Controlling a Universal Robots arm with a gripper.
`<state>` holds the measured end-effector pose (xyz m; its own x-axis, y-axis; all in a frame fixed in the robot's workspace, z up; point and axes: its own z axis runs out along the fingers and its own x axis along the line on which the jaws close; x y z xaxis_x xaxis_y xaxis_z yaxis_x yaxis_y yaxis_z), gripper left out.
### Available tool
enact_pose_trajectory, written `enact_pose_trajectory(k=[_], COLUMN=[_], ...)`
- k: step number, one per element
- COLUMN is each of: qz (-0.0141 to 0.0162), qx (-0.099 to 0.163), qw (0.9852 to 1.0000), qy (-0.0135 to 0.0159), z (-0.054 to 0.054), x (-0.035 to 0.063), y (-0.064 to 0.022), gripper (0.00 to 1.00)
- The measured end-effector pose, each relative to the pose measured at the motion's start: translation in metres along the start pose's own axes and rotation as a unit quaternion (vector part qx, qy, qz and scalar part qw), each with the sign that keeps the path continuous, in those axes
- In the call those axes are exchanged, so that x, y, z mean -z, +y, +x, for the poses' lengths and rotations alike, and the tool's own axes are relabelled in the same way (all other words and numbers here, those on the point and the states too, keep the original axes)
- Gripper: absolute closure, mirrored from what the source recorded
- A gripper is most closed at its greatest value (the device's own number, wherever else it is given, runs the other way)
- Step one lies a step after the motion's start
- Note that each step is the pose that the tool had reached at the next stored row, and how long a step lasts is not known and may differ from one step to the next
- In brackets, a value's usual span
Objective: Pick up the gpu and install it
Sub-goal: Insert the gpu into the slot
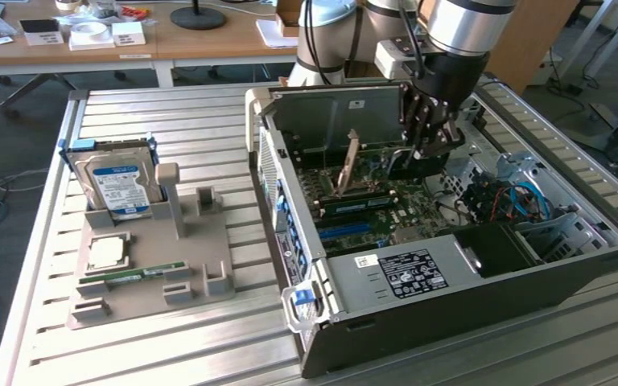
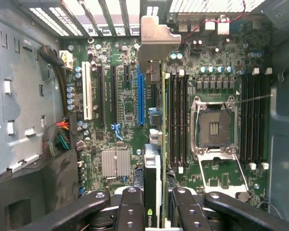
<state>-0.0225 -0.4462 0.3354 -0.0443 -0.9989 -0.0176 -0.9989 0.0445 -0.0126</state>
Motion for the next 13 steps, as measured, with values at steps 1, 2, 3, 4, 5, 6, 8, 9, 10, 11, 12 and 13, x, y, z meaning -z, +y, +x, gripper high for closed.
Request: enact_pose_trajectory(k=[1, 2, 3, 4, 5, 6, 8, 9, 10, 11, 12, 13], qz=[0.0004, 0.0009, 0.0012, 0.0014, 0.0014, 0.0014, 0.0014, 0.0014, 0.0015, 0.0015, 0.0015, 0.0014], qx=[0.000, 0.000, 0.000, 0.000, 0.000, 0.000, 0.000, 0.000, 0.000, 0.000, 0.000, 0.000], qw=[1.0000, 1.0000, 1.0000, 1.0000, 1.0000, 1.0000, 1.0000, 1.0000, 1.0000, 1.0000, 1.0000, 1.0000], qy=[-0.0001, -0.0001, -0.0001, -0.0001, -0.0001, -0.0002, -0.0001, -0.0001, -0.0001, -0.0002, -0.0002, -0.0001], z=[0.0001, 0.0002, 0.0002, 0.0003, 0.0003, 0.0003, 0.0003, 0.0003, 0.0003, 0.0004, 0.0004, 0.0004], x=[0.0000, 0.0000, 0.0000, 0.0000, 0.0000, 0.0000, 0.0000, 0.0000, -0.0001, -0.0005, -0.0012, -0.0019], y=[0.0022, 0.0042, 0.0057, 0.0067, 0.0070, 0.0070, 0.0070, 0.0071, 0.0071, 0.0073, 0.0075, 0.0075], gripper=[0.73, 0.73, 0.73, 0.73, 0.73, 0.73, 0.73, 0.73, 0.73, 0.73, 0.73, 0.73])
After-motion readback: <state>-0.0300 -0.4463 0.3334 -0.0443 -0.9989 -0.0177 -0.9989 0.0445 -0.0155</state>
